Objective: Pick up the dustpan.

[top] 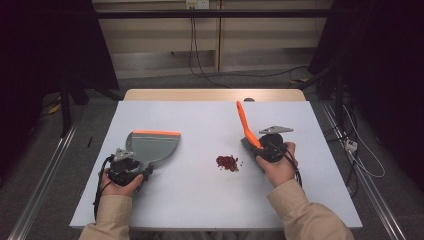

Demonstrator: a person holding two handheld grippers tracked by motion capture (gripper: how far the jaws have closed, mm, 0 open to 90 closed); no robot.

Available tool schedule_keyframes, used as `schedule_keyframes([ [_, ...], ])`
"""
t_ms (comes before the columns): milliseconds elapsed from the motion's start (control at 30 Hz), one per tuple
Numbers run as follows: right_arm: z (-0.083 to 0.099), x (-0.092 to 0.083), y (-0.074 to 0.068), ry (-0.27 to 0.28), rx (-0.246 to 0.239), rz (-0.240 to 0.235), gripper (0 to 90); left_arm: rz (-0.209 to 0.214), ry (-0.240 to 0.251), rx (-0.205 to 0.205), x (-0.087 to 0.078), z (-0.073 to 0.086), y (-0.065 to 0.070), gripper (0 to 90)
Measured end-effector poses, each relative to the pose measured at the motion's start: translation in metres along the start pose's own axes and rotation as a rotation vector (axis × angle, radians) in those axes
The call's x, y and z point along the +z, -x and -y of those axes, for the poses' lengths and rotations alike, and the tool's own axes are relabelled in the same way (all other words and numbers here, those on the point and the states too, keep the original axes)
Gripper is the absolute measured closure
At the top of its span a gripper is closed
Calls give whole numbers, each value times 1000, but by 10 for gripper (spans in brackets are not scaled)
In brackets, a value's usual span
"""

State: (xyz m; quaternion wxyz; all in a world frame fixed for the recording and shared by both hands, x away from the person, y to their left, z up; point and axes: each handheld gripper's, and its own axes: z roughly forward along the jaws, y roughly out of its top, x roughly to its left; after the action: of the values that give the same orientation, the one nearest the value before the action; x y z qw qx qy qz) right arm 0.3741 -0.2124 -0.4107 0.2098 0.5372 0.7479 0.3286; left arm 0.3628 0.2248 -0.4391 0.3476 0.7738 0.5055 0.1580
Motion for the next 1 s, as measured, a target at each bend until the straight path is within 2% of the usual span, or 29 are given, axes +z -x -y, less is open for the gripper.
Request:
schedule_keyframes([
  [67,2,2,0,-4,-7,0,713,2,-1,-15,2,-1,-1,412],
  [167,4,5,0,-13,-5,1,713,1,-5,-18,3,-3,-5,508],
  [300,5,6,-1,-7,-11,0,713,-6,-19,-6,4,-4,-10,610],
  [433,6,6,0,-5,-13,-4,713,-11,-21,15,4,-6,-11,621],
  [567,7,5,2,3,-9,-8,713,0,-21,26,3,-7,-14,625],
  [700,8,4,5,3,1,-13,713,5,-22,54,1,-7,-16,627],
  [867,8,4,6,1,3,-19,713,19,-20,42,2,-6,-20,625],
  [1000,7,5,7,1,7,-27,712,19,-28,71,3,-7,-19,614],
])
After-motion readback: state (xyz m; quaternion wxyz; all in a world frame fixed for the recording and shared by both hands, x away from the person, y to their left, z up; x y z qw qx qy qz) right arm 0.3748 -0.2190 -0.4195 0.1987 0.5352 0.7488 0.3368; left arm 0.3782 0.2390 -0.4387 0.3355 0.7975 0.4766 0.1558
